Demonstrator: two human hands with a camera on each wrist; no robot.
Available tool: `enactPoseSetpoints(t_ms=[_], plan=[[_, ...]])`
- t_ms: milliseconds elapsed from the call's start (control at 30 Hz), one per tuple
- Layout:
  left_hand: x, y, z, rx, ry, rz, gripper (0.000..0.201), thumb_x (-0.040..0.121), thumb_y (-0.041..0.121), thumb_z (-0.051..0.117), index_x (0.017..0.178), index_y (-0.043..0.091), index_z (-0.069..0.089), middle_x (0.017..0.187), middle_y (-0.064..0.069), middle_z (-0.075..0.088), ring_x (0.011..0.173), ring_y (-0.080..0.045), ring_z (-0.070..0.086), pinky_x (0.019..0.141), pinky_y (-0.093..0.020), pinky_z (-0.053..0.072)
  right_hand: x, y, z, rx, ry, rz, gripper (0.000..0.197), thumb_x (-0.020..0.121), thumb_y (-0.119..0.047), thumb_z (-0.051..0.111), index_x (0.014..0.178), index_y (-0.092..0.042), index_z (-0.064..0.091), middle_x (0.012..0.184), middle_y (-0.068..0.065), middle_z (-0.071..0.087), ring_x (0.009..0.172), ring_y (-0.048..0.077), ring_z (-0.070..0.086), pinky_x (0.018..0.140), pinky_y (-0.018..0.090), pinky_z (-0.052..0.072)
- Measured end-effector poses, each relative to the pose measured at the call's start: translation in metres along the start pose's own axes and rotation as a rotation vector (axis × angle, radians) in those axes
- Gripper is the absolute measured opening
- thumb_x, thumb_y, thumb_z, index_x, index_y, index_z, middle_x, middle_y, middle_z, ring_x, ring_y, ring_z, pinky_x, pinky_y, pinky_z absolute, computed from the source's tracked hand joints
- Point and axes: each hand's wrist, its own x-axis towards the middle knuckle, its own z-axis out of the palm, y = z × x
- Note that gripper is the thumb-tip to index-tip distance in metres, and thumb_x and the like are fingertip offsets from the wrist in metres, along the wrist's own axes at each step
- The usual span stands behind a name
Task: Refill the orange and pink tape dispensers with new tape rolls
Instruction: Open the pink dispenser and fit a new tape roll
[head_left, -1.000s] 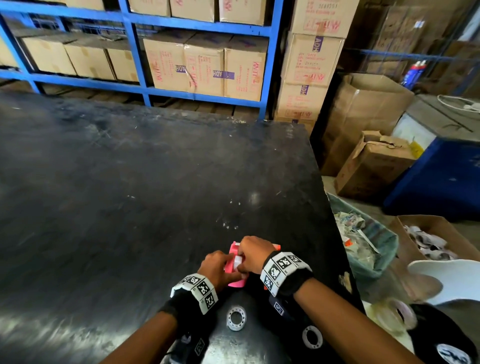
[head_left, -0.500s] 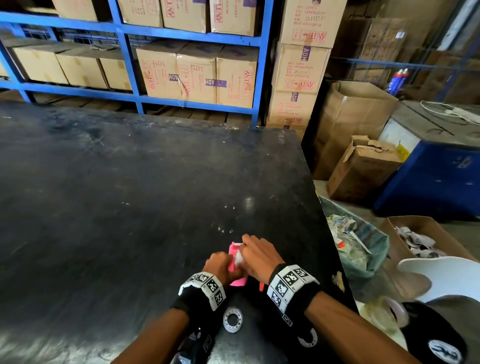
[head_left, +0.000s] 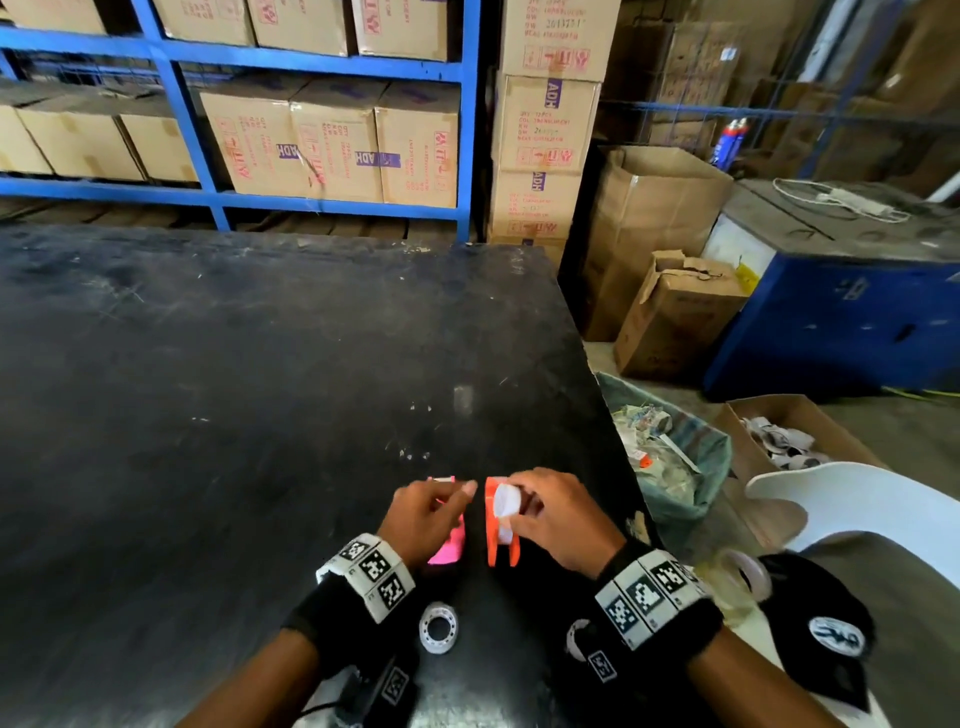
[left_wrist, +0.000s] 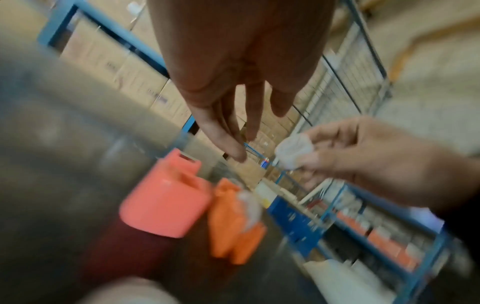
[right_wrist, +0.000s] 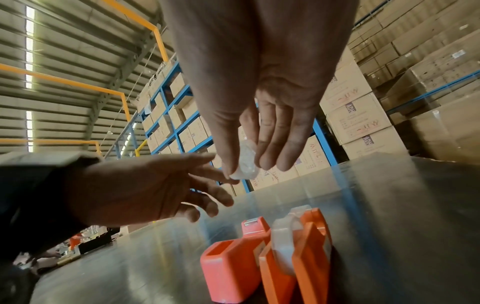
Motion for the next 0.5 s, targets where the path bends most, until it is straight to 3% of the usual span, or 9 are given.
enactPoseSetpoints(t_ms=[67,133,267,400,500], plan=[[-0.003,0.019,0.009,-0.221,-0.096,-0.049,0.035,0.089,0.027,0.057,0.063,0.007,0.07,0.055,-0.006,0.065,0.053,-0.015,0.063,0.055,-0.025,0.055,-0.007,-0.001,0.002,-0.001,0.007,-0.046,0.039,0.074,-0.019,0.072,0.112,-0.018,0.064,0.098,0.006,0.066,0.09,0.02,0.063,0.08,0.033,0.052],[-0.006,0.028,0.018,-0.365,-0.141,-0.067,0.03,0.088,0.018,0.059,0.063,0.005,0.07,0.048,0.004,0.065,0.049,-0.009,0.062,0.052,-0.019,0.054,-0.014,-0.003,0.007,0.022,0.031,-0.056,0.031,0.076,-0.023,0.07,0.106,-0.019,0.065,0.094,0.006,0.063,0.086,0.021,0.063,0.079,0.037,0.053],[-0.009,0.029,0.033,-0.487,-0.168,-0.086,0.024,0.085,0.011,0.063,0.063,0.014,0.073,0.054,0.005,0.07,0.056,-0.008,0.064,0.057,-0.018,0.055,-0.027,-0.003,0.014,0.081,0.172,0.002,0.022,0.08,-0.021,0.066,0.101,-0.014,0.066,0.087,0.01,0.061,0.077,0.024,0.063,0.074,0.045,0.053],[-0.011,0.025,0.041,-0.523,-0.175,-0.087,0.01,0.081,0.007,0.067,0.076,0.003,0.075,0.063,0.001,0.074,0.063,-0.009,0.067,0.061,-0.019,0.055,-0.04,-0.003,0.028,0.095,0.239,0.045,0.028,0.084,-0.01,0.056,0.112,-0.01,0.06,0.098,0.012,0.064,0.089,0.027,0.063,0.08,0.046,0.054],[-0.014,0.022,0.04,-0.533,-0.204,-0.063,0.012,0.078,0.006,0.07,0.085,-0.004,0.073,0.079,-0.012,0.074,0.072,-0.016,0.067,0.07,-0.027,0.056,-0.049,-0.003,0.034,0.114,0.218,0.049,0.042,0.082,-0.007,0.055,0.124,-0.014,0.056,0.111,0.012,0.067,0.102,0.027,0.062,0.09,0.043,0.052]])
